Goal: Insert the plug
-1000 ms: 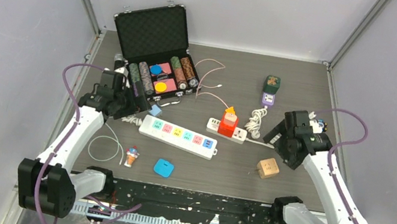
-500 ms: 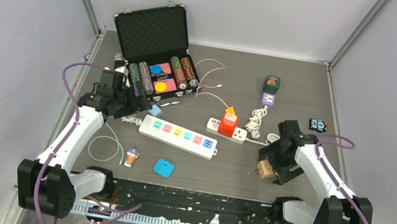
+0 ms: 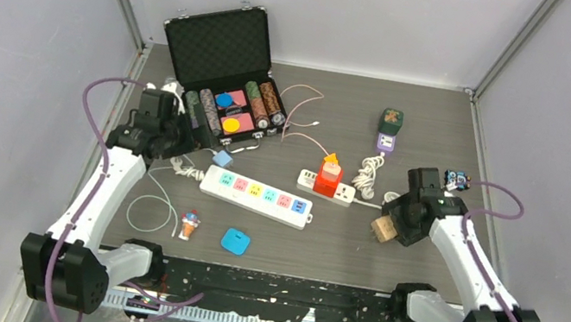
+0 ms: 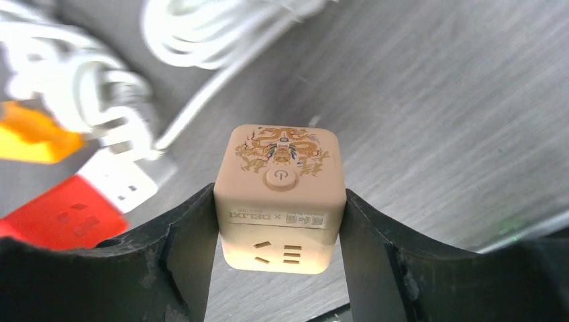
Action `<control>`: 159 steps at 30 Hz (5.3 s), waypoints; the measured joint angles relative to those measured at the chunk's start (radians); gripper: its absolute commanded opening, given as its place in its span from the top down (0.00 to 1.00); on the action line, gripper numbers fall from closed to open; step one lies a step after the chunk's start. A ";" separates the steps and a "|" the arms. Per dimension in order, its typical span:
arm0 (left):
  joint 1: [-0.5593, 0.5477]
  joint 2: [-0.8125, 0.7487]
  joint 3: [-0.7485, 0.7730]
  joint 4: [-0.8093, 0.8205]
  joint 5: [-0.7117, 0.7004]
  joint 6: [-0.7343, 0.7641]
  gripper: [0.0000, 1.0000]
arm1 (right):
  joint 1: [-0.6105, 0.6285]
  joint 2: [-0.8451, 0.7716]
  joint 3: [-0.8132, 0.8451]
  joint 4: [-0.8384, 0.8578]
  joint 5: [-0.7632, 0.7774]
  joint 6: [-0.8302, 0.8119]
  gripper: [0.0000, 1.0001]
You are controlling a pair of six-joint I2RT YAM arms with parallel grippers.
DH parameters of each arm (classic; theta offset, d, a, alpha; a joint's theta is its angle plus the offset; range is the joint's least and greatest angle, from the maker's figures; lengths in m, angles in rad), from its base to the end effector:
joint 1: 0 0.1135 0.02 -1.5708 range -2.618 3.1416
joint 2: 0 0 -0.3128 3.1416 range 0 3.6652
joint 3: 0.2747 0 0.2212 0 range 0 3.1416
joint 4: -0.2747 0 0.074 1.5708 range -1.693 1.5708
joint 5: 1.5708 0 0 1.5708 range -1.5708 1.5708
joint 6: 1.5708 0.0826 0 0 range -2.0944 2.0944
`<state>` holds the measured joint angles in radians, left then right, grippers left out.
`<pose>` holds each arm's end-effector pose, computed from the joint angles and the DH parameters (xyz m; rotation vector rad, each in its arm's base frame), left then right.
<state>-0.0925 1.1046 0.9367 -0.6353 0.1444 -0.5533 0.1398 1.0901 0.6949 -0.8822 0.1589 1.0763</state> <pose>0.2055 -0.0310 0.3044 -0.4829 2.3677 -0.4752 0.1404 0.0066 0.2153 1.2980 2.4930 0.0536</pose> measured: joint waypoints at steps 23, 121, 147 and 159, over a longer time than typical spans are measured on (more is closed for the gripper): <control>0.000 0.004 0.187 0.169 0.398 0.037 0.12 | 0.033 -0.013 0.350 0.621 -0.539 -0.396 0.94; -0.495 0.057 -0.009 1.170 -0.017 0.155 0.39 | 0.591 0.342 0.846 0.544 -0.090 -0.028 0.95; -0.491 0.074 0.015 1.067 0.029 0.059 0.97 | 0.558 0.355 0.848 0.503 -0.166 -0.003 0.75; -0.426 0.043 -0.059 1.134 0.175 0.063 1.00 | 0.532 0.342 0.804 0.546 -0.267 -0.076 0.10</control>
<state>-0.5190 1.1481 0.8776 0.4984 0.3195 -0.4908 0.6720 1.4322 1.4986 -0.3367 -0.1081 1.0008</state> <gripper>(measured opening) 0.568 0.868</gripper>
